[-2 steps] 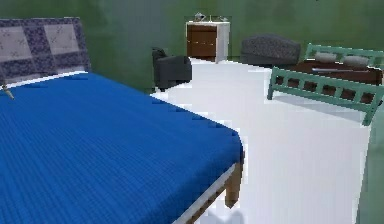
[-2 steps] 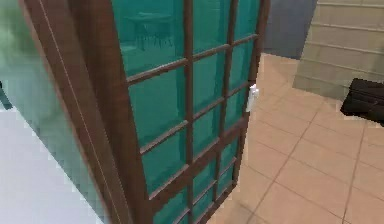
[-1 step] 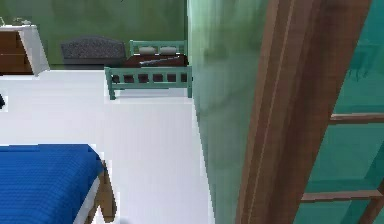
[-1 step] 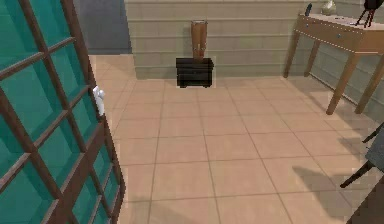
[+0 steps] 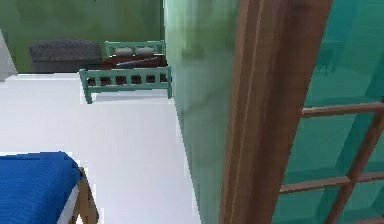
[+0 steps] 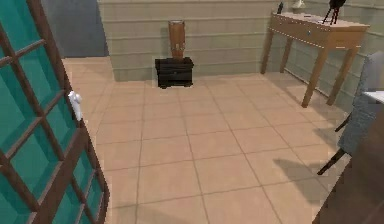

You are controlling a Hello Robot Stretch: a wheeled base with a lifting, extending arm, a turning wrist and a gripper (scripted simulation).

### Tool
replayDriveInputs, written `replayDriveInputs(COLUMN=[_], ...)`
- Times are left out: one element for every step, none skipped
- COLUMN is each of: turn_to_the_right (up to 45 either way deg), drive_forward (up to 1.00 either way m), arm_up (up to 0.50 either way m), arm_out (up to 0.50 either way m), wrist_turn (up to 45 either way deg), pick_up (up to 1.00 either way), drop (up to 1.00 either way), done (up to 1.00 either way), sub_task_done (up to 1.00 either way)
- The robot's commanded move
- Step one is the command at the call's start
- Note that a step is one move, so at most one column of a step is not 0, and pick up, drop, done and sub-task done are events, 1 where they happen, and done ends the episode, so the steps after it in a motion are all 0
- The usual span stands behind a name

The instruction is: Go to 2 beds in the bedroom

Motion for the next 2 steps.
replayDriveInputs(turn_to_the_right=[0.0, -45.0], drive_forward=[0.1, 0.0], arm_up=[0.0, 0.0], arm_out=[0.0, 0.0], wrist_turn=[0.0, 0.0], pick_up=[0.0, 0.0], drop=[0.0, 0.0], done=[0.0, 0.0], sub_task_done=[0.0, 0.0])
